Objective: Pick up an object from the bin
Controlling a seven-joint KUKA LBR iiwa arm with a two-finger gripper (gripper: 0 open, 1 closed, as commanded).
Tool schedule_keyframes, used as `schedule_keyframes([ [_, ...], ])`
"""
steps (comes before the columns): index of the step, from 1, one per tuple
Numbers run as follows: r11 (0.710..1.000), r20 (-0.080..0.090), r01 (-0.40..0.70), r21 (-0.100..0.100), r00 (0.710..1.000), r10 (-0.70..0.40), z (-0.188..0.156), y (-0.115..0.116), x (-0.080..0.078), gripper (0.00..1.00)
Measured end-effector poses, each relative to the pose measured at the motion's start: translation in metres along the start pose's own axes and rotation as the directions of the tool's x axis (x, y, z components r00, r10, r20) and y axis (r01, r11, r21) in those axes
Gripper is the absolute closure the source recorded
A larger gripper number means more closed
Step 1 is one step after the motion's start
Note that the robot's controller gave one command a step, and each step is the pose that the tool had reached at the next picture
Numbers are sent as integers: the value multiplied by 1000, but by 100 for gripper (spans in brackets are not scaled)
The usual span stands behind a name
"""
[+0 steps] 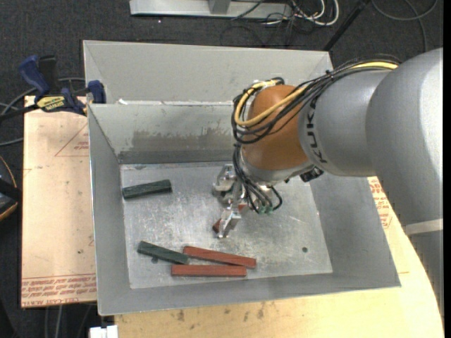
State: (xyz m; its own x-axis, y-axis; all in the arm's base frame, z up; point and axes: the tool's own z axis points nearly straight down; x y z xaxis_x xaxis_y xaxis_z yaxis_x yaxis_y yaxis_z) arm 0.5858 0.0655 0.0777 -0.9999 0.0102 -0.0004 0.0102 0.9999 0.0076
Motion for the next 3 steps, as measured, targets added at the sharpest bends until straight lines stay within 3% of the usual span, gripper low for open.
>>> schedule_keyframes([
  [1, 997, 25, -77, -3, 997, 77, -2, -24, -5, 100],
  [2, 997, 25, -78, -3, 997, 78, -2, -24, -5, 100],
  [3, 998, 9, -64, 5, 998, 64, -168, -2, 1, 100],
])
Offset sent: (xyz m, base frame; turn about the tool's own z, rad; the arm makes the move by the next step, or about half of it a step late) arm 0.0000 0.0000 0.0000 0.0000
